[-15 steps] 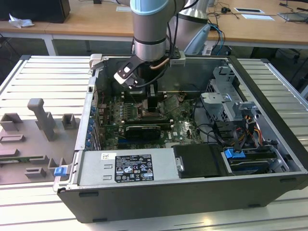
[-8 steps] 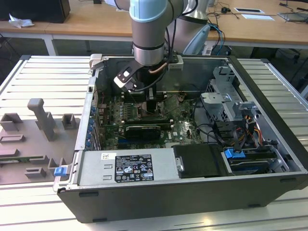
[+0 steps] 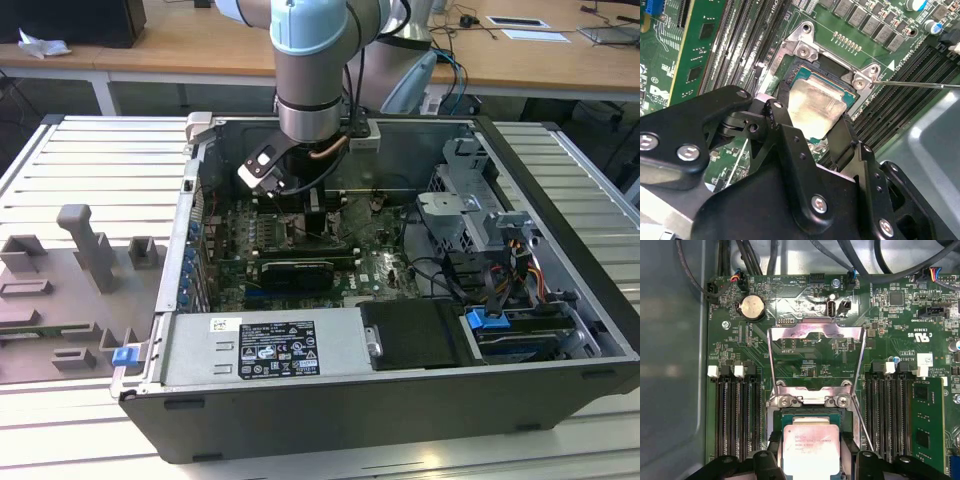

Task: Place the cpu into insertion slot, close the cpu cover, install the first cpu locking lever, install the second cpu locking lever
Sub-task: 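Place the cpu into insertion slot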

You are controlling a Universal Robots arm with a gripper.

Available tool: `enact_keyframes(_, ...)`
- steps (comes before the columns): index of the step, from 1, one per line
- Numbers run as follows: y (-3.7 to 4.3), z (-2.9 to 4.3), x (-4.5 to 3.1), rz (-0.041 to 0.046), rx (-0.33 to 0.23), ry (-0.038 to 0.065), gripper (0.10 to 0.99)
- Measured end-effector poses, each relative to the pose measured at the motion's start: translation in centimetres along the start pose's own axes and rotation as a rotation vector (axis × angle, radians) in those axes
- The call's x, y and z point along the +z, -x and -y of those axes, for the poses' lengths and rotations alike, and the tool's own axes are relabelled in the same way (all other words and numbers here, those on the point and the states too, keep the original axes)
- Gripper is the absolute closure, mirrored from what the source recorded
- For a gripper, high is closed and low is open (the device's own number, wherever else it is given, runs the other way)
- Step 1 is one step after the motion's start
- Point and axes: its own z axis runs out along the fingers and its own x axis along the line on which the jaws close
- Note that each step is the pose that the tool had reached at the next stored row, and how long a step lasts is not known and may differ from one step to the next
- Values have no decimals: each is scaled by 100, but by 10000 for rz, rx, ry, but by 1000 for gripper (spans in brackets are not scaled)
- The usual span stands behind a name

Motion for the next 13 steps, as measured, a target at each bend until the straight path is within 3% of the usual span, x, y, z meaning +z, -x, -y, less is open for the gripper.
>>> enact_keyframes(13,4,-1,54,3,2,-1,541)
